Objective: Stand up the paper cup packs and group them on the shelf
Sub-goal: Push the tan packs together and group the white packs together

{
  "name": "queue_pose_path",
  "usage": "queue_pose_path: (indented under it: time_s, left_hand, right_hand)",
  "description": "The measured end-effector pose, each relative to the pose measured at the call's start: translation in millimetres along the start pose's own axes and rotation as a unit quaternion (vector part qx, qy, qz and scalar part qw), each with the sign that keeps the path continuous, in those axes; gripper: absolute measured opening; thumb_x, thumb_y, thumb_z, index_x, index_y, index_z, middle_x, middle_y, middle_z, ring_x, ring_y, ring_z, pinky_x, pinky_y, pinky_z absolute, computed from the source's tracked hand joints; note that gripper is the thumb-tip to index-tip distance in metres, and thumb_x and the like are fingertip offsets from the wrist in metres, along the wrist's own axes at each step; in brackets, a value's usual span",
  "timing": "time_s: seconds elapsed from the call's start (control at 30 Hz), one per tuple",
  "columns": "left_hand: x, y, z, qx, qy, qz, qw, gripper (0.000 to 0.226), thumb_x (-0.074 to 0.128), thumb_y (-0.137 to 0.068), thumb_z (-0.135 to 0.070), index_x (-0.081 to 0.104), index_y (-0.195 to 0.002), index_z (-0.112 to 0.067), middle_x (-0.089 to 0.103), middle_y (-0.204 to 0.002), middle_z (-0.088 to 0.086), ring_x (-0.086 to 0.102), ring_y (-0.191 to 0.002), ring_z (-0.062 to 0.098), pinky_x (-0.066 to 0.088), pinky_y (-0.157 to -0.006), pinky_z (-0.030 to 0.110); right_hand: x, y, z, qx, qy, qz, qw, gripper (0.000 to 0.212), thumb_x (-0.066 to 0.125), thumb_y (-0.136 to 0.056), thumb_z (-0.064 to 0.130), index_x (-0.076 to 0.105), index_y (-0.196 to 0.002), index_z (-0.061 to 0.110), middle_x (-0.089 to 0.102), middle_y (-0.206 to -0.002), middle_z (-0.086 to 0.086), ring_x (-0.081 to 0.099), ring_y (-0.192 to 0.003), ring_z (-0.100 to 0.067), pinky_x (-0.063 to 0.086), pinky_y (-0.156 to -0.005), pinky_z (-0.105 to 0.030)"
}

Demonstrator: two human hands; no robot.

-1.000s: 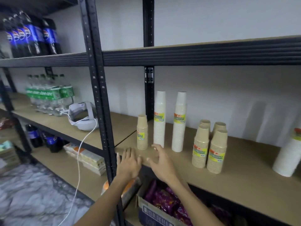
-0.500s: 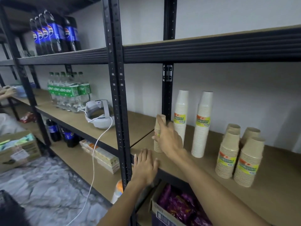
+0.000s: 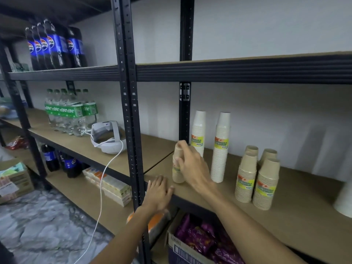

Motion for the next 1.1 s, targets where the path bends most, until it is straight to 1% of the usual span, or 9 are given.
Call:
queue_pose_path:
  time_s: [0.1,0.17,0.23,0.37,0.63,0.8,0.97,1.03,1.1]
  left_hand:
    - [-11.0,15.7,-14.8,0.074,0.008,-0.109,0.991,0.034,0.04,-0.099,-0.031,0.057,-0.125,-0.016,0.057,-0.13,0.0,0.046,-0.126,0.015,0.011,-0.122,0.042]
    - [-11.8,30.0,-34.9,0.145,0.014,-0.185,0.972,0.017,0.046,-0.091,-0.021,0.061,-0.096,-0.023,0.06,-0.097,-0.011,0.055,-0.097,0.009,0.027,-0.115,0.043]
    - [-6.8,39.5,-59.3,0.204,0.04,-0.222,0.953,0.011,0.05,-0.087,-0.018,0.06,-0.087,-0.024,0.056,-0.089,-0.015,0.054,-0.088,0.007,0.036,-0.104,0.038]
    - [1.9,41.6,-113.1,0.241,0.087,-0.214,0.942,0.014,0.056,-0.087,-0.016,0.063,-0.096,-0.024,0.061,-0.097,-0.015,0.054,-0.095,0.005,0.035,-0.09,0.026]
    - [29.8,21.8,-145.7,0.142,0.13,-0.114,0.975,0.033,0.045,-0.09,-0.017,0.055,-0.121,-0.024,0.064,-0.116,-0.003,0.059,-0.106,0.019,0.045,-0.088,0.038]
    - [42.6,22.6,-147.2,0.128,0.058,-0.086,0.986,0.035,0.043,-0.093,-0.022,0.052,-0.127,-0.026,0.056,-0.122,-0.008,0.047,-0.116,0.015,0.036,-0.092,0.036]
    - [44.7,23.3,-144.8,0.128,0.033,-0.085,0.988,0.032,0.04,-0.094,-0.026,0.052,-0.123,-0.027,0.056,-0.12,-0.009,0.047,-0.112,0.015,0.035,-0.089,0.035]
    - [45.8,23.7,-143.8,0.13,0.031,-0.087,0.987,0.032,0.039,-0.094,-0.028,0.053,-0.123,-0.028,0.056,-0.12,-0.011,0.046,-0.112,0.014,0.035,-0.088,0.034]
    - [47.2,23.3,-142.9,0.132,0.033,-0.089,0.987,0.032,0.039,-0.094,-0.029,0.053,-0.123,-0.028,0.056,-0.12,-0.011,0.046,-0.112,0.013,0.035,-0.089,0.034]
  right_hand:
    - [-40.0,23.1,-12.1,0.027,-0.031,-0.009,0.999,0.031,0.057,-0.095,0.024,0.041,-0.119,0.036,0.06,-0.121,0.002,0.06,-0.102,-0.021,0.055,-0.079,-0.045]
    - [-66.5,42.1,-22.8,0.041,-0.04,-0.013,0.998,0.032,0.059,-0.095,0.026,0.042,-0.118,0.039,0.06,-0.124,0.005,0.06,-0.104,-0.017,0.055,-0.083,-0.043]
    - [-88.1,62.4,-33.6,0.05,-0.045,-0.015,0.998,0.033,0.061,-0.095,0.025,0.043,-0.117,0.04,0.06,-0.123,0.008,0.06,-0.1,-0.011,0.054,-0.082,-0.035]
    - [-115.9,90.1,-58.1,0.079,-0.031,-0.02,0.996,0.036,0.062,-0.094,0.024,0.044,-0.119,0.041,0.061,-0.116,0.009,0.058,-0.091,-0.004,0.051,-0.079,-0.029]
    - [-130.4,101.9,-92.7,0.111,-0.025,-0.047,0.992,0.043,0.066,-0.091,0.021,0.049,-0.125,0.04,0.06,-0.12,0.005,0.057,-0.099,-0.009,0.051,-0.086,-0.031]
    - [-115.5,115.8,-98.3,0.117,0.026,-0.047,0.992,0.079,0.075,-0.083,0.033,0.028,-0.144,0.051,0.053,-0.12,0.009,0.056,-0.102,-0.011,0.05,-0.086,-0.032]
    - [-94.8,138.1,-104.8,0.14,-0.025,-0.136,0.981,0.107,0.084,-0.076,0.024,0.012,-0.154,0.043,0.043,-0.143,0.016,0.044,-0.126,0.0,0.037,-0.104,-0.023]
    - [-86.5,149.6,-110.5,0.175,-0.066,-0.153,0.97,0.104,0.086,-0.072,0.024,0.019,-0.15,0.042,0.047,-0.143,0.014,0.048,-0.126,-0.002,0.042,-0.103,-0.024]
    - [-77.1,161.4,-117.1,0.219,-0.095,-0.154,0.959,0.087,0.086,-0.071,0.026,0.031,-0.137,0.04,0.062,-0.12,0.009,0.06,-0.108,-0.004,0.052,-0.089,-0.025]
Point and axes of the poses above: each hand's wrist, its own y-axis away from the middle knuckle, its own x-axis out of the palm, z = x × y, the point moved 4 cm from there along -y, towards the middle knuckle
